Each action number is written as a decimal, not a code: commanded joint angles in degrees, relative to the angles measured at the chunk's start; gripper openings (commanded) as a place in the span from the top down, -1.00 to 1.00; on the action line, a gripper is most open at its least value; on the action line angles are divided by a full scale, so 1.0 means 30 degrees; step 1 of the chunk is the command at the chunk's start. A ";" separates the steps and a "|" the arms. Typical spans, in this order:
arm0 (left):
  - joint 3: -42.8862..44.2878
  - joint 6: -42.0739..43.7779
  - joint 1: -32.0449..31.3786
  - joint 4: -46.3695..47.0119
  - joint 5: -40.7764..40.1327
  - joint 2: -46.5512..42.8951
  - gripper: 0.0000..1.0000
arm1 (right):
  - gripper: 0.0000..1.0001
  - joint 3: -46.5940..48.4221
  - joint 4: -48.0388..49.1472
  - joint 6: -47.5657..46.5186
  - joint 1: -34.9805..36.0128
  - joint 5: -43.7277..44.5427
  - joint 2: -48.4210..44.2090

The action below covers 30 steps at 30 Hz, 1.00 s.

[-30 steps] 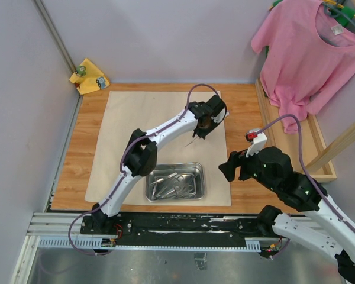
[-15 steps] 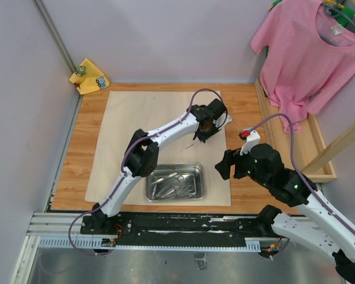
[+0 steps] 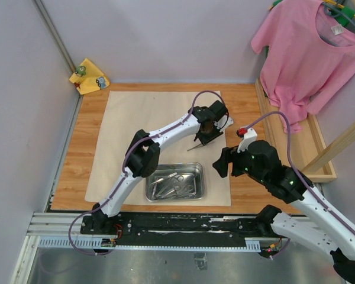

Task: Open and lay out the surgical kit
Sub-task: Place the medical item in the surgical kit.

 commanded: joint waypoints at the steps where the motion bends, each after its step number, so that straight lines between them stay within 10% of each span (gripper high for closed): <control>1: 0.0273 0.0134 -0.0083 0.0204 0.0120 0.0375 0.18 | -0.52 -0.0113 0.0533 0.0109 -0.0381 -0.0359 0.0052; 10: 0.0879 -0.3676 0.1864 0.1072 -0.1253 -0.2175 -0.08 | -0.51 0.0290 0.0286 0.0158 -0.0447 -0.0644 -0.0327; 16: -0.5436 -0.8080 0.3685 0.4897 -0.0938 -0.8837 -0.19 | -0.50 0.0340 0.0642 0.0482 -0.0449 -0.1177 0.0757; 30: -1.6501 -1.2943 0.3858 0.5855 -0.2139 -2.0842 -0.22 | -0.39 0.5831 0.0661 -0.2695 -0.1713 0.0191 1.4078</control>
